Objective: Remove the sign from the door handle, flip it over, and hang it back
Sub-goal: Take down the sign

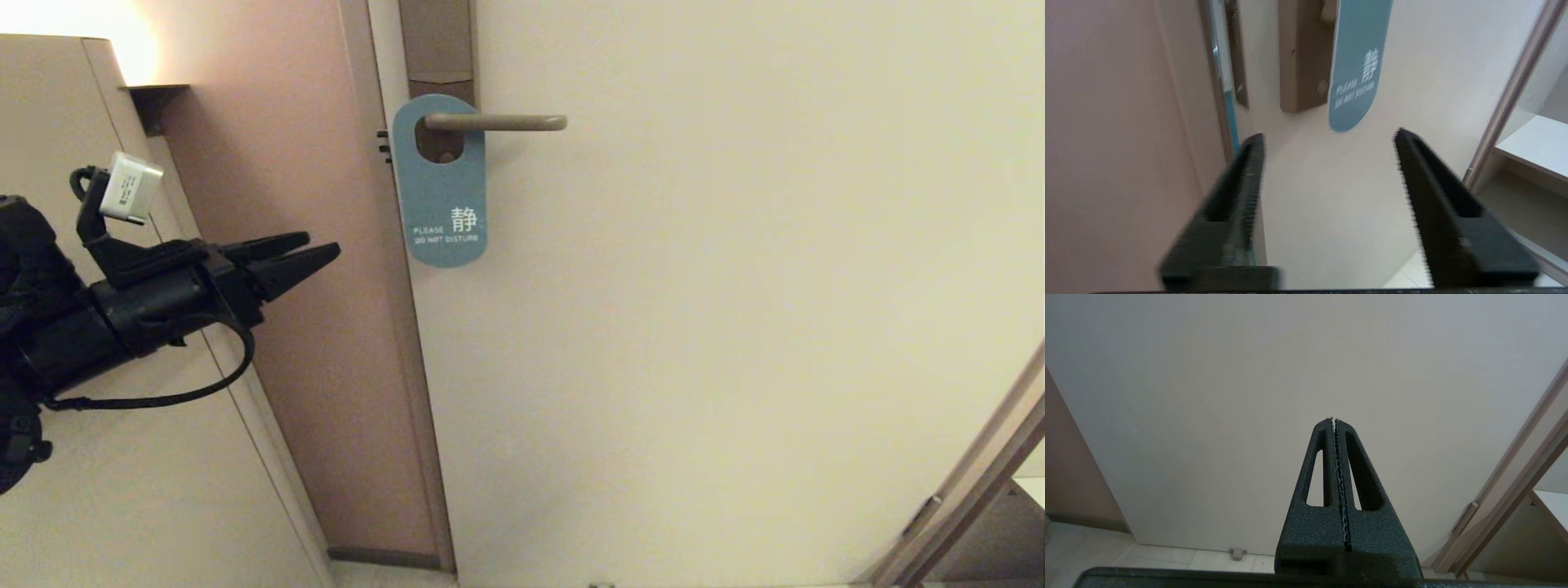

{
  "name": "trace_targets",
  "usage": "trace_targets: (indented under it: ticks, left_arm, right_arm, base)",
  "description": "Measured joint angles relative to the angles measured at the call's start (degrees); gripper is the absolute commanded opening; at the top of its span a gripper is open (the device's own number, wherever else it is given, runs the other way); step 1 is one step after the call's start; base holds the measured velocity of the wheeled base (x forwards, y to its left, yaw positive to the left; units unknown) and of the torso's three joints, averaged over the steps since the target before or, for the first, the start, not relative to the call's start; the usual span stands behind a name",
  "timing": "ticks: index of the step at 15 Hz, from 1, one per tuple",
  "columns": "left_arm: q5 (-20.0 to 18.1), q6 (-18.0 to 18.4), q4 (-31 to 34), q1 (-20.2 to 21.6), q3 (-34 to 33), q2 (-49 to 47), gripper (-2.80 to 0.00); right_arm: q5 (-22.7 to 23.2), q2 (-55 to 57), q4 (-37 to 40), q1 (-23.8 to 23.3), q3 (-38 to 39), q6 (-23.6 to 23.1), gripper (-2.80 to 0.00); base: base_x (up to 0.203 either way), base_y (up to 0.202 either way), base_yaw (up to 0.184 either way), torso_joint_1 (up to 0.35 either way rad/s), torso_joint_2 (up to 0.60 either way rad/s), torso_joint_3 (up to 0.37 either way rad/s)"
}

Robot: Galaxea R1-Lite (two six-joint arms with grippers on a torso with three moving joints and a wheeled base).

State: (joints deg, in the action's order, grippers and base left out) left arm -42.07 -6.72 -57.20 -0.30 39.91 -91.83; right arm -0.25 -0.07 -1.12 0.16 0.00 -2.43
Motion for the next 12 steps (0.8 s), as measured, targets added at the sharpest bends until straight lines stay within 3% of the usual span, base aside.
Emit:
trace_targets:
  ticks: [4, 12]
  left_arm:
    - [-7.9, -0.2, -1.1, 0.0, 2.0, -1.5, 0.00]
    - [-15.2, -0.4, -1.1, -0.1, 7.5, -5.6, 0.00]
  right_arm:
    - [0.0, 0.0, 0.0, 0.0, 0.0, 0.0, -2.80]
    - [0.0, 0.0, 0.0, 0.0, 0.0, 0.0, -2.80]
  base:
    - [0.000, 0.000, 0.000, 0.000, 0.00, 0.000]
    - [0.000, 0.000, 0.000, 0.000, 0.00, 0.000]
